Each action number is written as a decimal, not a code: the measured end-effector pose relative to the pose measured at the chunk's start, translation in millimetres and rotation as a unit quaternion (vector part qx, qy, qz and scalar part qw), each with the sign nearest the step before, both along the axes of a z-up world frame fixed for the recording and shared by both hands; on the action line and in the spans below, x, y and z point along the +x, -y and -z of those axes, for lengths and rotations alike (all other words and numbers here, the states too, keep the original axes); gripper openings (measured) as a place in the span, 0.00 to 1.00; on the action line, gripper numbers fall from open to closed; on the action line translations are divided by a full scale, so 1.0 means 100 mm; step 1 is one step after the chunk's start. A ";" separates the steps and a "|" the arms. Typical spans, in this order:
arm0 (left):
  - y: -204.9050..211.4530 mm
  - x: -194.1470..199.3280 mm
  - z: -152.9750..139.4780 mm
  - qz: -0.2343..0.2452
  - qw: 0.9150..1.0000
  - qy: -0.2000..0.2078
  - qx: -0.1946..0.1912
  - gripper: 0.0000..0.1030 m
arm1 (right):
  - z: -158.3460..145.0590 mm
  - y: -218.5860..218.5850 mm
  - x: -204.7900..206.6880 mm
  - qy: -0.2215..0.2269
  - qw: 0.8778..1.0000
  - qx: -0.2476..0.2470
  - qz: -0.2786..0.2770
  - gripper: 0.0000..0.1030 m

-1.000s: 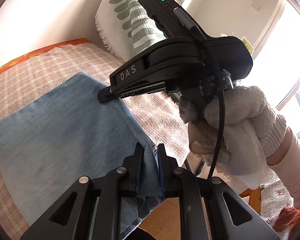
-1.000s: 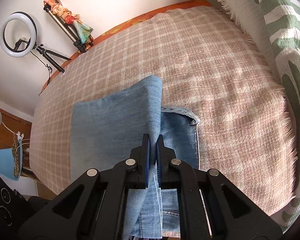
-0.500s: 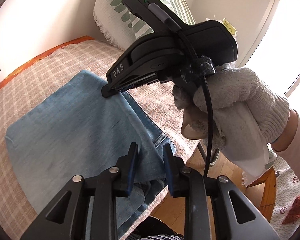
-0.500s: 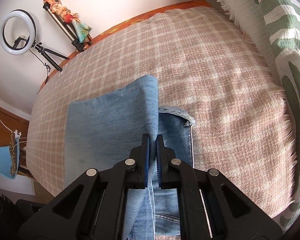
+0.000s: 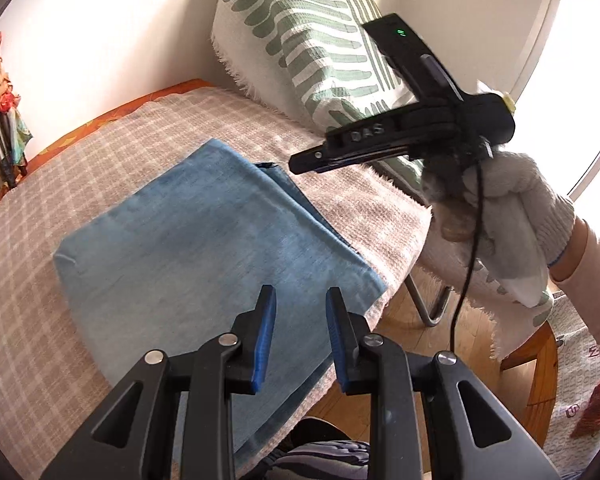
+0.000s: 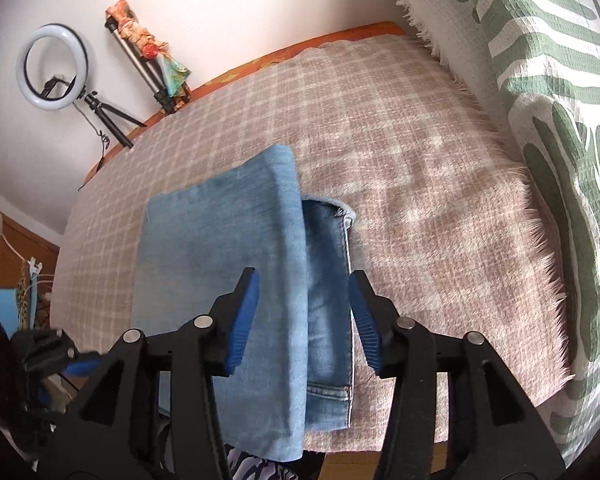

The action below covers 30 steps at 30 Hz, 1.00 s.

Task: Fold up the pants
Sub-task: 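Lay the folded edge down and open both tools, then move both open tools to the edge of the folded jeans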

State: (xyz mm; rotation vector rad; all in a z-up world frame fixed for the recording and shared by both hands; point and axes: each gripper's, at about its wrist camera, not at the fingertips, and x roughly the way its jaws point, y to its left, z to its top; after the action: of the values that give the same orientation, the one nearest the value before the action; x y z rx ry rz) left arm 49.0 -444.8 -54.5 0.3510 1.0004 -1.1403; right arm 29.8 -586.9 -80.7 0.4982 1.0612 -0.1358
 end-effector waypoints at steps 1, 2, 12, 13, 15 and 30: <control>-0.02 0.08 0.03 -0.007 1.000 -0.002 0.001 0.22 | 0.02 -0.08 -0.03 -0.001 1.000 -0.006 -0.009 0.48; -0.07 0.12 0.03 -0.014 1.000 -0.004 0.001 0.22 | 0.04 -0.15 -0.05 -0.004 1.000 -0.015 -0.015 0.48; -0.51 0.46 0.25 -0.080 0.996 0.014 0.043 0.22 | 0.36 -0.56 -0.19 -0.039 0.993 -0.102 -0.046 0.48; -0.54 0.49 0.29 -0.084 0.995 0.016 0.048 0.22 | 0.36 -0.56 -0.20 -0.037 0.993 -0.101 -0.044 0.48; -0.58 0.52 0.35 -0.092 0.994 0.016 0.055 0.22 | 0.34 -0.55 -0.21 -0.033 0.994 -0.099 -0.038 0.48; -0.77 0.86 0.67 -0.153 0.986 -0.018 0.064 0.22 | 0.36 -0.35 0.05 -0.011 0.996 -0.075 -0.040 0.80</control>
State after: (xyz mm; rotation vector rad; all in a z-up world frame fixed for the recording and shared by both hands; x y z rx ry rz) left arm 134.8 -367.9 -121.1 0.2682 1.1186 -0.8094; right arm 34.4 -551.6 -116.8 0.3185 1.0826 -0.1491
